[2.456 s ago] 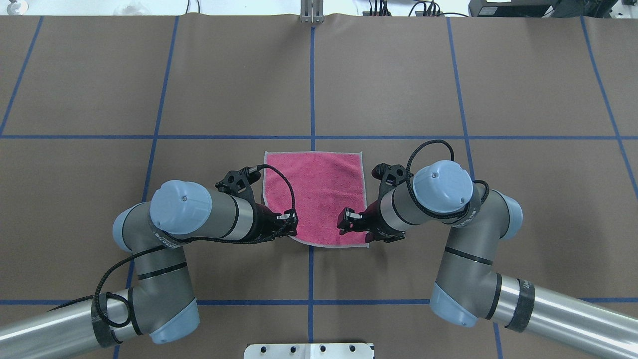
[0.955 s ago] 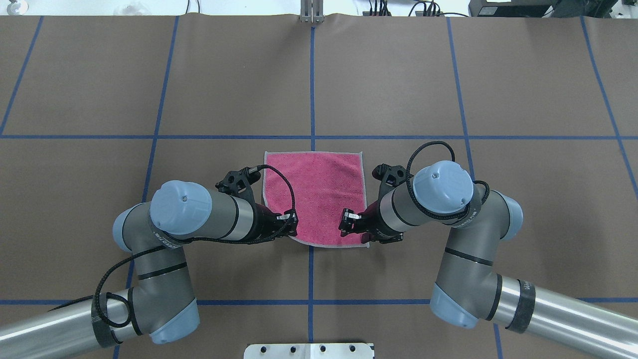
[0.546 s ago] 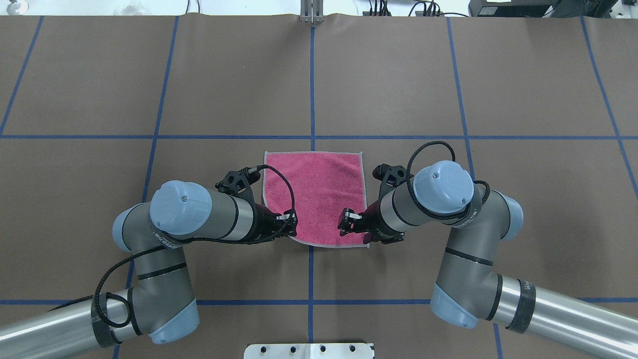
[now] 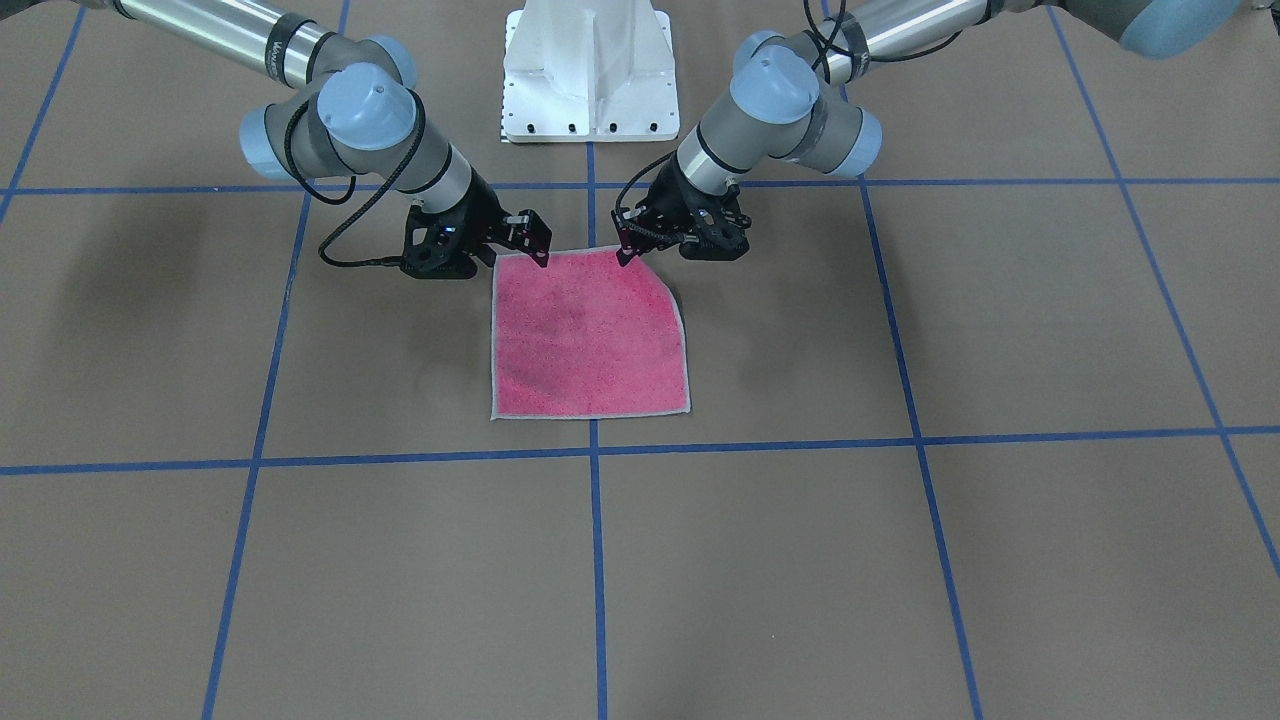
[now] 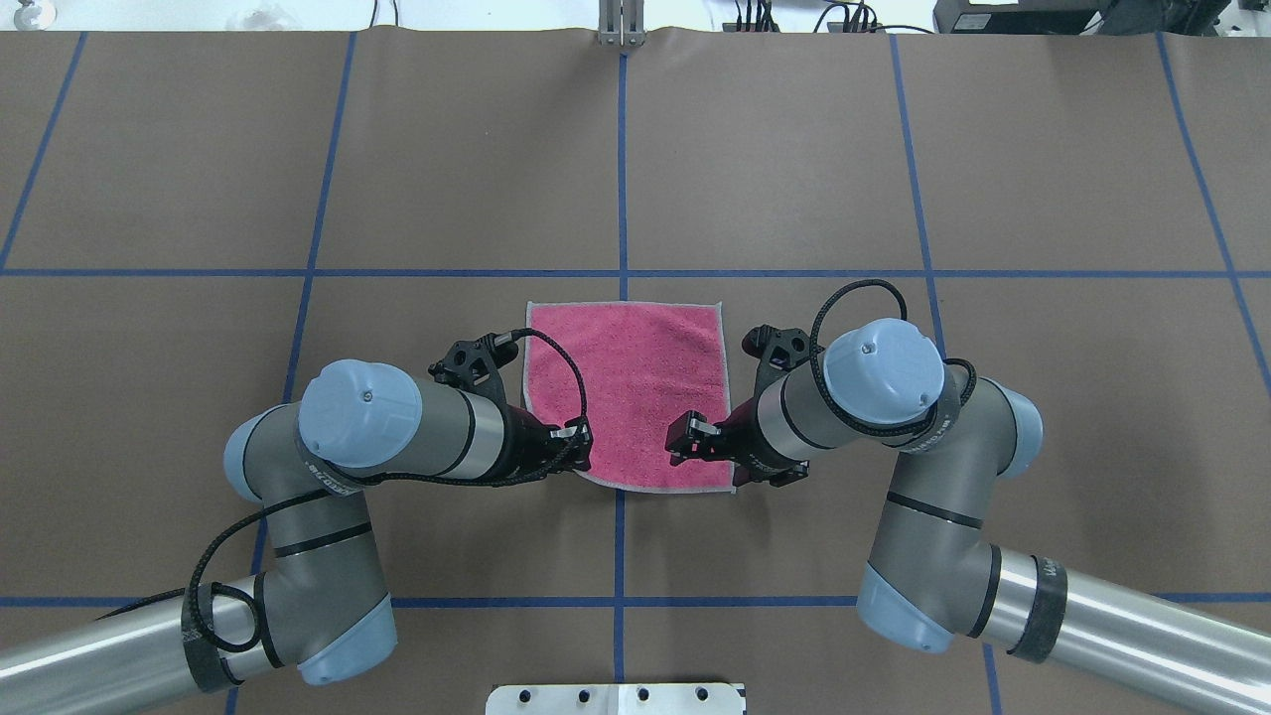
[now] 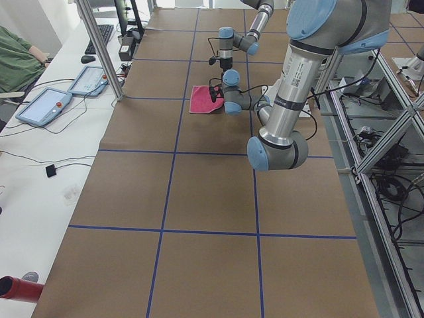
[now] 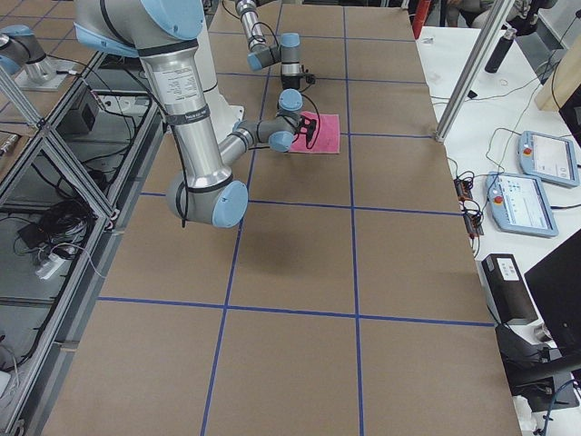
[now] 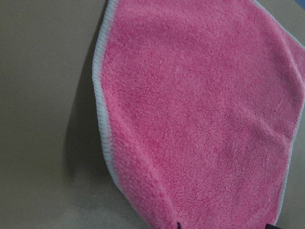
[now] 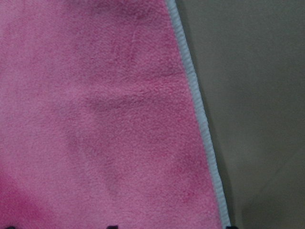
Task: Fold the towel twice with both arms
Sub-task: 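Lift both near corners and carry them toward the far edge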
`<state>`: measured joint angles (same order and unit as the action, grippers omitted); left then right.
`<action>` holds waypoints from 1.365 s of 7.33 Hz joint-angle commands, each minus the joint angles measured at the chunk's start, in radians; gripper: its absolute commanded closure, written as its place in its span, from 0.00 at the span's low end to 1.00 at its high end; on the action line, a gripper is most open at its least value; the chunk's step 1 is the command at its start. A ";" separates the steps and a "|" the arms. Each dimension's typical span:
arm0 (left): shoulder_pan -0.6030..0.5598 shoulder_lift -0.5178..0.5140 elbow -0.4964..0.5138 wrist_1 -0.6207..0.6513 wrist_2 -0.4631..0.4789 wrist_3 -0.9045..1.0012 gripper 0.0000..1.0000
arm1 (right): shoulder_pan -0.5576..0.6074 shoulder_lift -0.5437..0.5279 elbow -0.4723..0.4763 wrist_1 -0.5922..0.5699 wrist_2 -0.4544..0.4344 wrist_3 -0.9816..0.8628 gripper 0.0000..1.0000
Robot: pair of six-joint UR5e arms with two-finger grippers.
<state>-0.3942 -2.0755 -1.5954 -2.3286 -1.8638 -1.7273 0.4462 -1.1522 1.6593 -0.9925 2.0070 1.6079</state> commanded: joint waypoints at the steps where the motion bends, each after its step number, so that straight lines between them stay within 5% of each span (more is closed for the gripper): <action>1: 0.000 0.000 0.000 0.000 0.000 0.000 1.00 | -0.001 0.000 -0.006 0.000 -0.002 0.001 0.16; 4: 0.000 0.000 0.000 0.000 0.000 0.000 1.00 | -0.003 0.000 -0.010 0.000 -0.002 0.001 0.17; 7: 0.000 0.000 0.000 0.002 0.000 0.000 1.00 | -0.003 0.002 -0.010 0.000 -0.007 0.007 0.68; 10: 0.000 0.000 0.000 0.002 0.000 0.000 1.00 | -0.004 0.006 -0.010 0.000 -0.008 0.046 0.89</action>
<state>-0.3946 -2.0755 -1.5953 -2.3271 -1.8638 -1.7272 0.4428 -1.1472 1.6501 -0.9925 2.0001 1.6467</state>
